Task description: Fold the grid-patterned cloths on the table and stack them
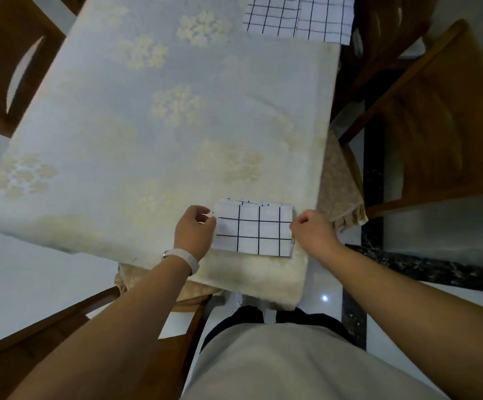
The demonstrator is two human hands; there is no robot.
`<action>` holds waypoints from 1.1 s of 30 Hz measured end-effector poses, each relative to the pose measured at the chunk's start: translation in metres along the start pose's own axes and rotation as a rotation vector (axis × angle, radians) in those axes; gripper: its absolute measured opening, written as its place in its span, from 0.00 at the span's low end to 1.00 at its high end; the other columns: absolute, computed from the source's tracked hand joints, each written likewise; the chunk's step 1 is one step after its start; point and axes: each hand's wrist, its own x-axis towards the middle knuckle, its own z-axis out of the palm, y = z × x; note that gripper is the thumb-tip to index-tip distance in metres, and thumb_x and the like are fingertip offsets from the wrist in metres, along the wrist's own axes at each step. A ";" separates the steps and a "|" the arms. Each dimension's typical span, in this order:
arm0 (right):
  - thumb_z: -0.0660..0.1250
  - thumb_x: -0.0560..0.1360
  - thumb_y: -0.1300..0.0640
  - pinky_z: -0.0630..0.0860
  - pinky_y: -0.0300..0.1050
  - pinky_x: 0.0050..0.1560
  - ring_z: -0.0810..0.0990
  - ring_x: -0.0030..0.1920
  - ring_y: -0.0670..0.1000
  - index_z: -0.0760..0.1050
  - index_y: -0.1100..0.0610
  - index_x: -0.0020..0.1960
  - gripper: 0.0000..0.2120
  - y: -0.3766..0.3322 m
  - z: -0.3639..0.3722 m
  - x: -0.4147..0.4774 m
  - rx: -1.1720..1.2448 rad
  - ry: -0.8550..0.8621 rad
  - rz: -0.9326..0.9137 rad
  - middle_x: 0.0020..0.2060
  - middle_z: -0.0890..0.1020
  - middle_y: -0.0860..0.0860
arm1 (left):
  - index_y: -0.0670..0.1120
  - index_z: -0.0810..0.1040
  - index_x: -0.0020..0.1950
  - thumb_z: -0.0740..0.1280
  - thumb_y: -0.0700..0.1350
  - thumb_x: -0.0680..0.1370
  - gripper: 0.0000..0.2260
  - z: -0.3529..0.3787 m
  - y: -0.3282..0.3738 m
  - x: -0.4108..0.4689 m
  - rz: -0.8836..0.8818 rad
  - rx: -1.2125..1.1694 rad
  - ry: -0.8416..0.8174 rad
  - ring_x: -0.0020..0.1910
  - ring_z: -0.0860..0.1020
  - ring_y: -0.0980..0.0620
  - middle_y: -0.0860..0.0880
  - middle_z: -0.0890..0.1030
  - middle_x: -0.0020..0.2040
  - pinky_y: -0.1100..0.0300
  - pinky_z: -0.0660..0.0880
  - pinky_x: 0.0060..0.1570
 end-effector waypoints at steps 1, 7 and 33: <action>0.64 0.74 0.57 0.77 0.50 0.45 0.79 0.43 0.55 0.77 0.61 0.46 0.07 -0.003 -0.001 -0.002 -0.004 0.007 -0.017 0.40 0.81 0.56 | 0.49 0.75 0.53 0.65 0.44 0.77 0.05 -0.003 0.001 -0.002 0.008 0.000 0.013 0.38 0.76 0.56 0.53 0.78 0.42 0.63 0.70 0.34; 0.63 0.75 0.56 0.76 0.48 0.42 0.78 0.39 0.52 0.74 0.54 0.42 0.04 -0.025 -0.009 -0.026 -0.100 0.029 -0.209 0.36 0.79 0.49 | 0.47 0.77 0.52 0.65 0.43 0.77 0.05 -0.021 0.006 -0.012 0.088 -0.011 0.039 0.39 0.76 0.55 0.51 0.79 0.44 0.59 0.73 0.38; 0.55 0.80 0.44 0.70 0.51 0.58 0.71 0.62 0.55 0.71 0.51 0.68 0.20 -0.057 0.004 -0.139 -0.828 -0.145 -0.889 0.65 0.72 0.51 | 0.52 0.71 0.69 0.57 0.57 0.80 0.20 -0.092 -0.040 -0.161 0.317 0.671 0.045 0.66 0.71 0.48 0.51 0.72 0.69 0.50 0.70 0.64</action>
